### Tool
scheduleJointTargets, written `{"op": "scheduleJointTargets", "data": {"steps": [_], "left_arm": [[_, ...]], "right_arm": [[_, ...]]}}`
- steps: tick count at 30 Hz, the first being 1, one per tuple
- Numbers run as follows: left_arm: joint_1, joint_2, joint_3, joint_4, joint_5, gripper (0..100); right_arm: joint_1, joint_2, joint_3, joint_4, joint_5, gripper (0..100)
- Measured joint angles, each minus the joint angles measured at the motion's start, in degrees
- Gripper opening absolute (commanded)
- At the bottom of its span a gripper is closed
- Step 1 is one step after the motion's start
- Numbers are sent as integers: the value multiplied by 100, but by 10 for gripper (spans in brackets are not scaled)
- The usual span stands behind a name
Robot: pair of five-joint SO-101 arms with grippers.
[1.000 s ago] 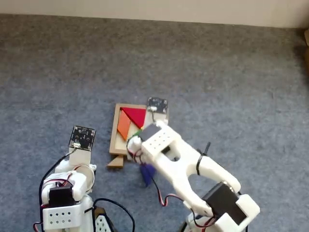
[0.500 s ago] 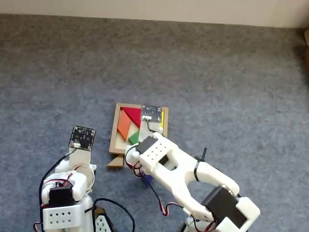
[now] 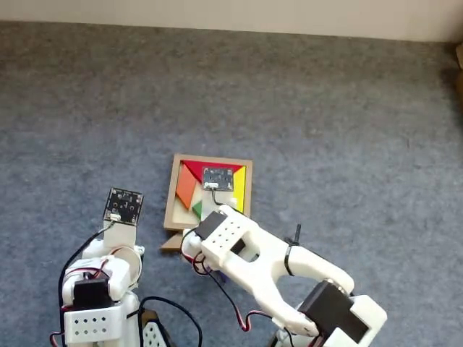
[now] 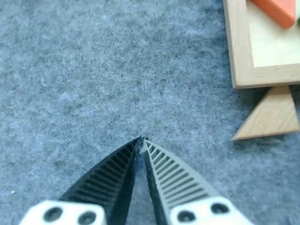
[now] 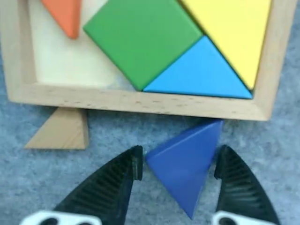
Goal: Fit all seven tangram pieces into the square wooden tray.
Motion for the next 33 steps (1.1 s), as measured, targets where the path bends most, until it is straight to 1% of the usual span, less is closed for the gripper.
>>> {"op": "scheduleJointTargets", "data": {"steps": [19,24,33], "left_arm": [[26,0,0,0,0,8],[26,0,0,0,0,8],[26,0,0,0,0,8]], "right_arm": [[79,0,0,18,-44,239],[88,53,0,97,-44,133],[167,536,-79,290,9,120]]}}
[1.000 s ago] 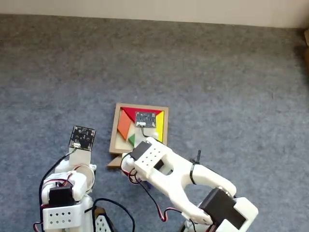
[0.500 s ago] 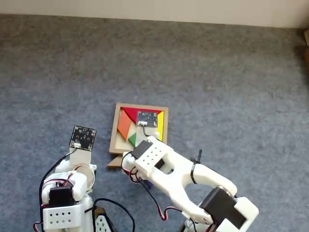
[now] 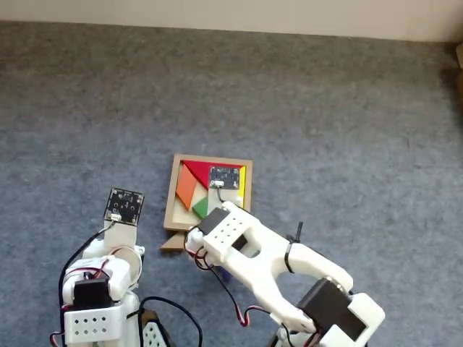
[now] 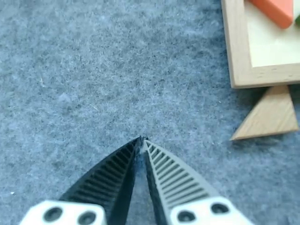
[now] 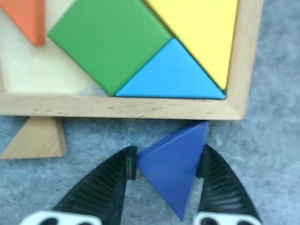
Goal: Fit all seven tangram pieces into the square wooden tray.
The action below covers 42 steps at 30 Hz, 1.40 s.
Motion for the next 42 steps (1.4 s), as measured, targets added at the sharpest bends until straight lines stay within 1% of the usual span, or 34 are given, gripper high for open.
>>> {"op": "scheduleJointTargets", "data": {"steps": [8,15,20,28,32,37,39,42], "left_arm": [[0,0,0,0,0,8],[0,0,0,0,0,8],[0,0,0,0,0,8],[0,0,0,0,0,8],[0,0,0,0,0,8],[0,0,0,0,0,8],[0,0,0,0,0,8],[0,0,0,0,0,8]], "right_arm": [[-35,-105,-325,993,132,120],[-53,-993,-308,1301,1240,120],[-53,-1565,-308,1336,1943,120],[-53,-1776,-308,1319,3446,120],[-53,-1776,-308,703,4325,120],[0,-1776,-299,-589,5705,120],[114,-1776,-299,-1029,5934,120],[237,-1776,-299,-1354,6004,120]]}}
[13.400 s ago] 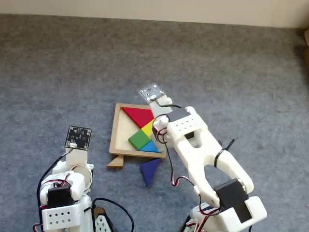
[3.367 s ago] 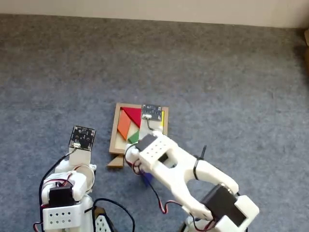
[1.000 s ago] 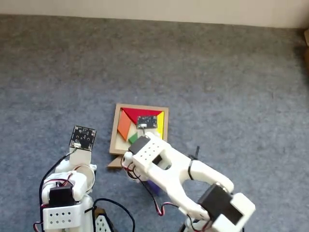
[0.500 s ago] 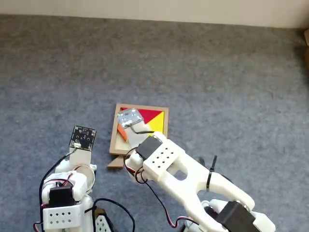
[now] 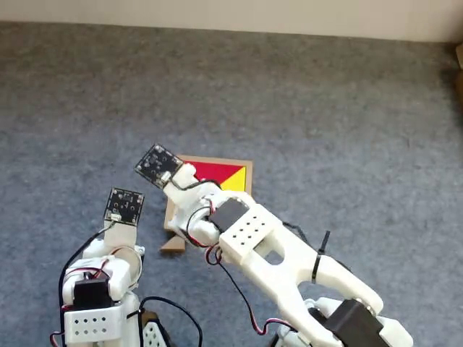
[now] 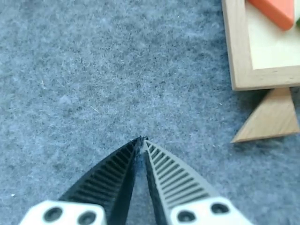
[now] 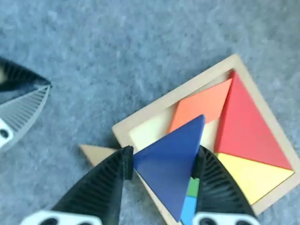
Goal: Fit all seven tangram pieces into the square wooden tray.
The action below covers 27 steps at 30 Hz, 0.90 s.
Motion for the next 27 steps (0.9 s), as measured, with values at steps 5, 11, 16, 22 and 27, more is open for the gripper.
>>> {"op": "scheduleJointTargets", "data": {"steps": [5,11,16,22,27], "left_arm": [[0,0,0,0,0,8],[0,0,0,0,0,8],[0,0,0,0,0,8],[0,0,0,0,0,8],[0,0,0,0,0,8]], "right_arm": [[-18,97,0,-158,35,123],[-18,1099,0,-756,35,140],[-18,1363,0,-923,-44,270],[-18,1363,0,-932,-273,296],[-70,1292,0,-932,-290,296]]}}
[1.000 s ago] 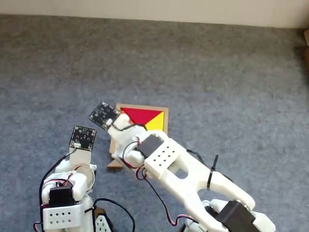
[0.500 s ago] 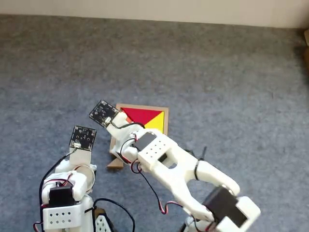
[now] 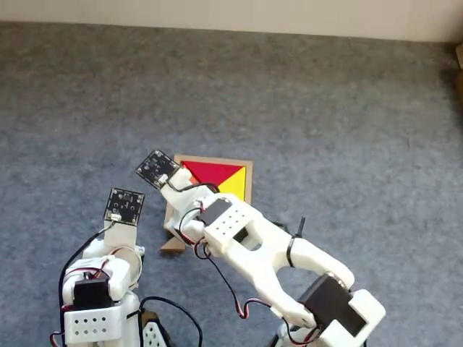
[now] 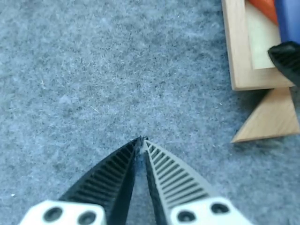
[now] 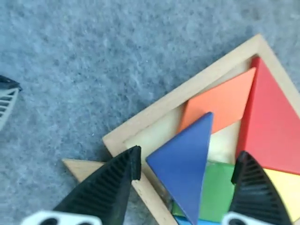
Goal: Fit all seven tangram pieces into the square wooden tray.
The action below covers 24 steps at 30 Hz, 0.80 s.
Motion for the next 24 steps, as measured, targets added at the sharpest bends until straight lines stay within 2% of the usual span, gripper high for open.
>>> {"op": "scheduleJointTargets", "data": {"steps": [6,11,14,24], "left_arm": [[0,0,0,0,0,8],[0,0,0,0,0,8],[0,0,0,0,0,8],[0,0,0,0,0,8]], "right_arm": [[141,-1213,79,70,-9,276],[615,-1873,404,176,-9,95],[659,-1855,484,176,-9,33],[695,-334,501,-396,-9,29]]}}
